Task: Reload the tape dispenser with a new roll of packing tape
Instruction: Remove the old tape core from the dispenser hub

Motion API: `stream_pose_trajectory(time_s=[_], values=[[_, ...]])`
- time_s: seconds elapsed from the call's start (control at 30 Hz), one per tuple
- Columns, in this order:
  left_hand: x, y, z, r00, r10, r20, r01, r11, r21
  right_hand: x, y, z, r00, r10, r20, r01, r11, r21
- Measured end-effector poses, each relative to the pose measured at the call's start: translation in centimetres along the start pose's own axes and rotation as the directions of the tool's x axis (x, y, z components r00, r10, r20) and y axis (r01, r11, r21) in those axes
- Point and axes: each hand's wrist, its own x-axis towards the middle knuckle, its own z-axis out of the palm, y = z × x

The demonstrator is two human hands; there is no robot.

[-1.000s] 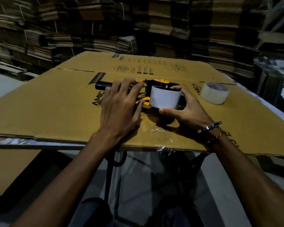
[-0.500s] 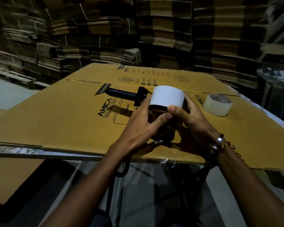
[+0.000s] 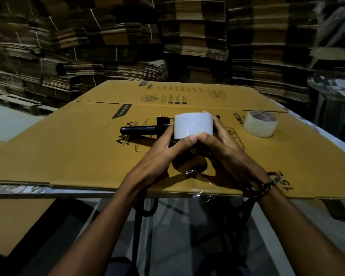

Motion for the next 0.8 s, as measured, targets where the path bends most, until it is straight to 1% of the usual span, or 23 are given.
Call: stream_pose_trajectory(time_s=[0.1,0.23,0.33,0.4,0.57,0.7,0.8], values=[[0.1,-0.2,-0.1,1.000,-0.004,0.027,0.002,0.996,0.095,-0.4,-0.1,0.5,0.999,0.010,-0.050,-0.012,0.999,-0.036],[0.2,-0.3,0.1,1.000,0.016,0.022,-0.021,0.965,0.261,-0.5,-0.2,0.5,0.994,-0.024,-0.110,0.010,0.992,-0.125],[0.2,-0.5,0.3,0.998,0.060,0.017,-0.062,0.942,0.329,-0.5,-0.4,0.5,0.994,-0.010,-0.107,-0.010,0.984,-0.180],[0.3,-0.5,0.5,0.997,0.078,0.009,-0.077,0.935,0.346,-0.6,-0.5,0.6,0.995,-0.009,-0.097,-0.007,0.986,-0.166],[0.6,-0.6,0.9,0.994,0.108,0.027,-0.110,0.924,0.367,-0.6,0.0,0.3,0.994,-0.019,-0.104,0.013,0.998,-0.055],[0.8,-0.7,0.8,0.991,0.125,0.049,-0.135,0.902,0.411,-0.8,0.2,0.3,0.993,-0.073,-0.096,0.068,0.996,-0.052],[0.7,-0.6,1.0,0.990,0.134,0.041,-0.139,0.908,0.396,-0.6,0.4,0.3,0.991,-0.065,-0.115,0.063,0.998,-0.014]])
